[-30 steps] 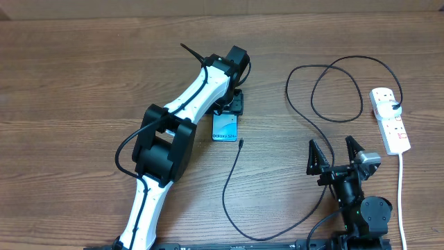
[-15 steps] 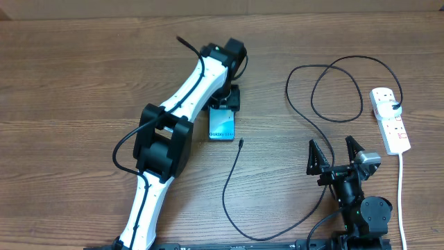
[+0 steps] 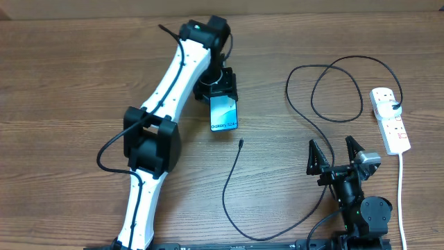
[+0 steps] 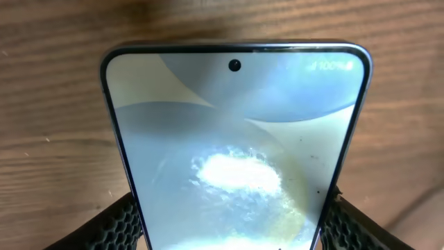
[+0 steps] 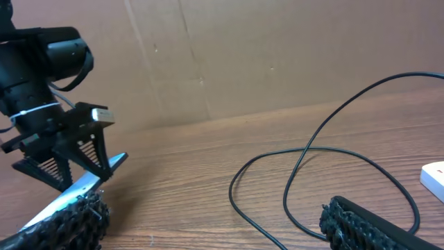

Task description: Plug charger to phone and switch on socket

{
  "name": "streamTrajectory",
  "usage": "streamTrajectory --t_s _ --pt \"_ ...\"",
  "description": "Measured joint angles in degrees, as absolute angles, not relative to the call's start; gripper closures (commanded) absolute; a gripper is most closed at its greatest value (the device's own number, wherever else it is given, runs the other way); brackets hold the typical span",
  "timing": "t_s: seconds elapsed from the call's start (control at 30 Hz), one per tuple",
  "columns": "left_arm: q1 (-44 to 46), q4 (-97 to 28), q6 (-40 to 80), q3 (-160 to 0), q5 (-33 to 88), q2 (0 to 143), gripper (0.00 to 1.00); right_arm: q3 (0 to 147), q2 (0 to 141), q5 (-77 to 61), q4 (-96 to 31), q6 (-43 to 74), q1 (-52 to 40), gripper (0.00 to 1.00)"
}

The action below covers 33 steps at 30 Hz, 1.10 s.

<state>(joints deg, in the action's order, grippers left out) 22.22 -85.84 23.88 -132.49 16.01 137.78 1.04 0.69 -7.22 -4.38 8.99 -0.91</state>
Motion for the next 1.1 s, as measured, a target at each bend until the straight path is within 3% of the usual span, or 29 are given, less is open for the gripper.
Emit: streamTrajectory --t_s 0.4,0.57,0.77,1.1 --pt "19.6 -86.4 18.2 -132.5 28.2 137.8 0.39 1.1 0.7 -13.7 0.5 9.0 -0.9 0.0" --pt "19.8 -86.2 17.8 -132.5 29.5 137.8 0.38 5.0 1.8 -15.6 -4.0 10.4 -0.9 0.0" --pt "19.8 -86.2 17.7 -132.5 29.9 137.8 0.38 24.0 14.6 -16.6 -15.1 12.4 -0.9 0.0" --pt "19.8 -84.9 17.5 -132.6 30.0 137.8 0.37 70.4 58.6 -24.7 -54.2 9.5 -0.9 0.0"
